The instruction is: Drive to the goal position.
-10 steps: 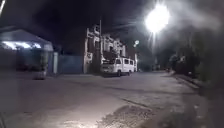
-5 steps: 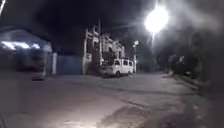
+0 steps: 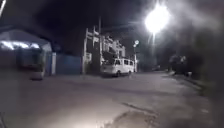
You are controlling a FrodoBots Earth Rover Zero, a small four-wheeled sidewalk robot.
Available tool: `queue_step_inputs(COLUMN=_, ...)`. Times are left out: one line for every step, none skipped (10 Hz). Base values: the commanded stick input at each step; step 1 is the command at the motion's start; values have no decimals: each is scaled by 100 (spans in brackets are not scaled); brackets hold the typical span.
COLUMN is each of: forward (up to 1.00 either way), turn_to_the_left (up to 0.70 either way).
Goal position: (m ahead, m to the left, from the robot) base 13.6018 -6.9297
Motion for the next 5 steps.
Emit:
queue_step_inputs(forward=70, turn_to_the_left=-35)
queue_step_inputs(forward=70, turn_to_the_left=-35)
queue_step_inputs(forward=70, turn_to_the_left=-35)
queue_step_inputs(forward=70, turn_to_the_left=-35)
queue_step_inputs(forward=70, turn_to_the_left=-35)
